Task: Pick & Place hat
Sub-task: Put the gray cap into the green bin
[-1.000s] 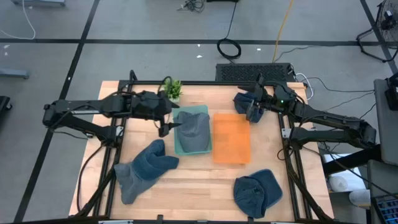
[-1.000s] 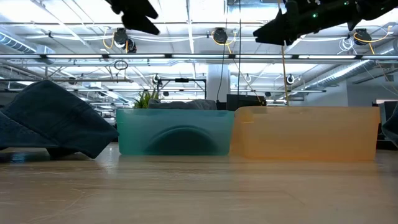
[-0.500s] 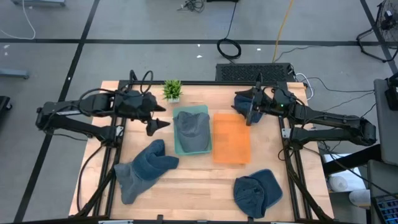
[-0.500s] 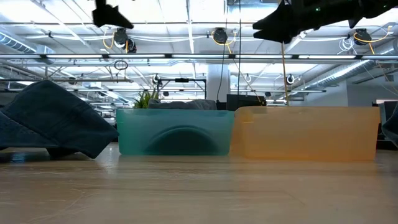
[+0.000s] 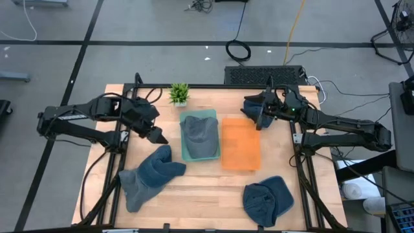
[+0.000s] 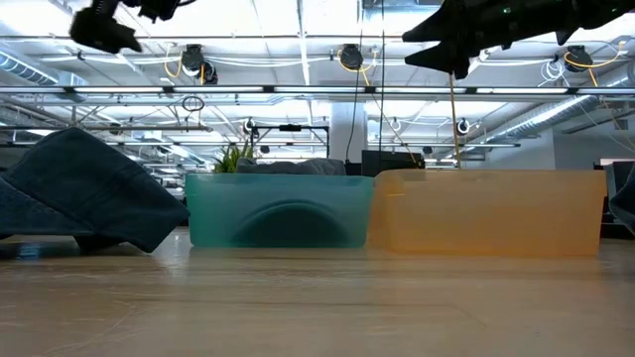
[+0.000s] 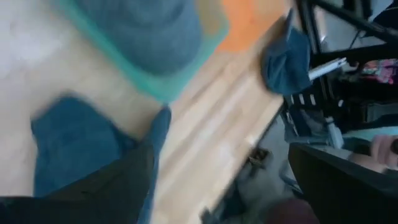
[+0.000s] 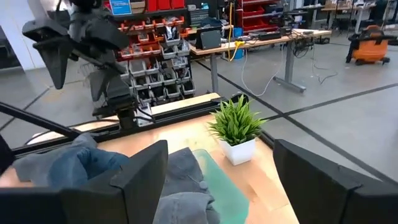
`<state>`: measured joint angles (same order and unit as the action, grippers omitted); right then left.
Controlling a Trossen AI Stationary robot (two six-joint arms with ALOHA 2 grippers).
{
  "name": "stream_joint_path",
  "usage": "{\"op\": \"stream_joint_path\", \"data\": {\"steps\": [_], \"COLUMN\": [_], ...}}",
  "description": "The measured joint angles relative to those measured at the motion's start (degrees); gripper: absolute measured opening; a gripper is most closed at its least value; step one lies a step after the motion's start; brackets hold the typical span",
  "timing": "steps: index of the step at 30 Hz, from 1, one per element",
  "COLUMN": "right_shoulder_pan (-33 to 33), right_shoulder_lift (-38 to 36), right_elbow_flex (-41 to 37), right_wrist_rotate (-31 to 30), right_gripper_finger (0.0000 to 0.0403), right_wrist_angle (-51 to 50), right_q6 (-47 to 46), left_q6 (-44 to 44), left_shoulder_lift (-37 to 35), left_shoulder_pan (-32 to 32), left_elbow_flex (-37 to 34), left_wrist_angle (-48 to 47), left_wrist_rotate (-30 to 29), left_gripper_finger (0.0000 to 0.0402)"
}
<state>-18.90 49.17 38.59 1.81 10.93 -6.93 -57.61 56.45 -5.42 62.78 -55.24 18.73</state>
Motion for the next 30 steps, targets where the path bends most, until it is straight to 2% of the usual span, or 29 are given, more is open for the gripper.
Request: {"op": "stream_joint_path", "data": {"steps": [2, 5, 10, 13, 18, 23, 30], "right_shoulder_pan": [0.0, 0.0, 0.6, 1.4, 2.5, 2.5, 2.5], "right_shoulder_lift": [0.0, 0.0, 0.0, 0.0, 0.0, 0.0, 0.0], "right_elbow_flex": [0.0, 0.0, 0.0, 0.0, 0.0, 0.0, 0.0], "right_wrist_rotate": [0.5, 2.9, 6.0, 6.0, 5.9, 5.8, 5.8], "right_gripper_finger": [0.0278, 0.0278, 0.0279, 0.0279, 0.0279, 0.0279, 0.0279], "right_wrist_angle": [0.0, 0.2, 1.3, 1.3, 1.3, 1.3, 1.5], "right_q6": [-0.7, -1.2, -1.6, -1.5, -0.5, 0.1, -1.3], "left_q6": [-1.2, -1.6, -3.3, -6.8, -13.3, -19.7, -28.6], "left_shoulder_lift": [0.0, 0.1, 1.4, 2.8, 5.1, 7.4, 13.5], "left_shoulder_pan": [-1.0, -2.2, -2.7, -0.9, 4.1, 10.5, 23.0], "left_elbow_flex": [0.0, 0.5, 7.7, 13.9, 20.3, 20.9, 20.9], "left_wrist_angle": [-2.0, -9.5, -27.9, -34.7, -34.6, -34.8, -34.8], "left_wrist_rotate": [2.2, 1.6, -7.8, -12.3, -14.6, -14.7, -12.7], "left_gripper_finger": [0.0379, 0.0379, 0.0379, 0.0379, 0.0379, 0.0379, 0.0378]}}
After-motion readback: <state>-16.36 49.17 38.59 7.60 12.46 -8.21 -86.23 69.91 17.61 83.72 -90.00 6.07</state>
